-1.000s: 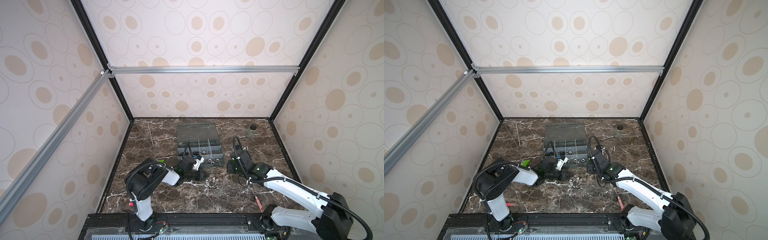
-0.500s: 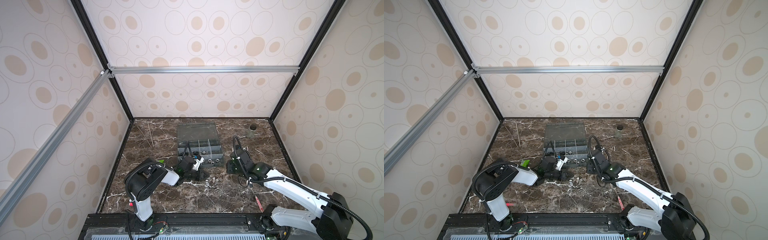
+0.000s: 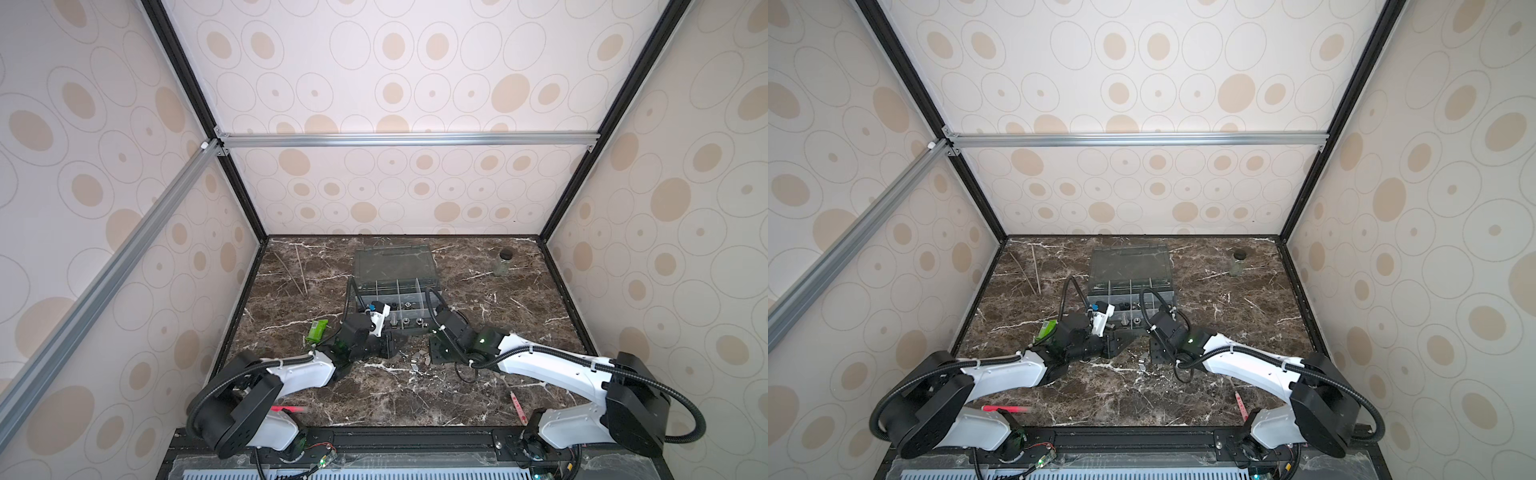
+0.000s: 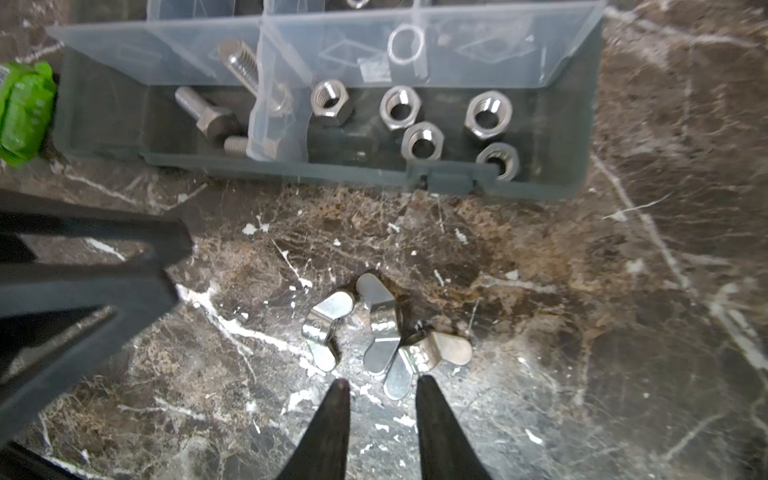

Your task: Sort the screws and nuts into containers

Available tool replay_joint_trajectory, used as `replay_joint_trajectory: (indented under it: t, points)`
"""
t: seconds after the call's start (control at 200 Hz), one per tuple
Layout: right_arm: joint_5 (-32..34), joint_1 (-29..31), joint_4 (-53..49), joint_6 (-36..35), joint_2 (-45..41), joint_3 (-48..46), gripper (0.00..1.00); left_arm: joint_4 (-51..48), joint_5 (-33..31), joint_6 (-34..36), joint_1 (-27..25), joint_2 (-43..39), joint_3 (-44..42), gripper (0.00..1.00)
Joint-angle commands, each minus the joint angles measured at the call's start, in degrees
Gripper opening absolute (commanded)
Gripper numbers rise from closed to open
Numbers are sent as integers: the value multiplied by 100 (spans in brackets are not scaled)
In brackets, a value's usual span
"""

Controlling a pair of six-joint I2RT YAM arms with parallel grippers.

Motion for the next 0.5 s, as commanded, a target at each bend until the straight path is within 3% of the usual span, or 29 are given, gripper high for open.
replay_joint_trajectory:
  t: [0.0, 0.215, 0.495]
  points:
    - [22, 213, 133, 285, 332, 209, 31, -604, -533, 2, 232, -603, -168, 35]
    - [-87, 480, 387, 450, 1009, 461, 32, -1368, -927, 273, 647, -1654, -390, 38]
    - [-144, 529, 495, 559, 1593, 686, 32, -1650, -964, 356, 939, -2193, -546, 39]
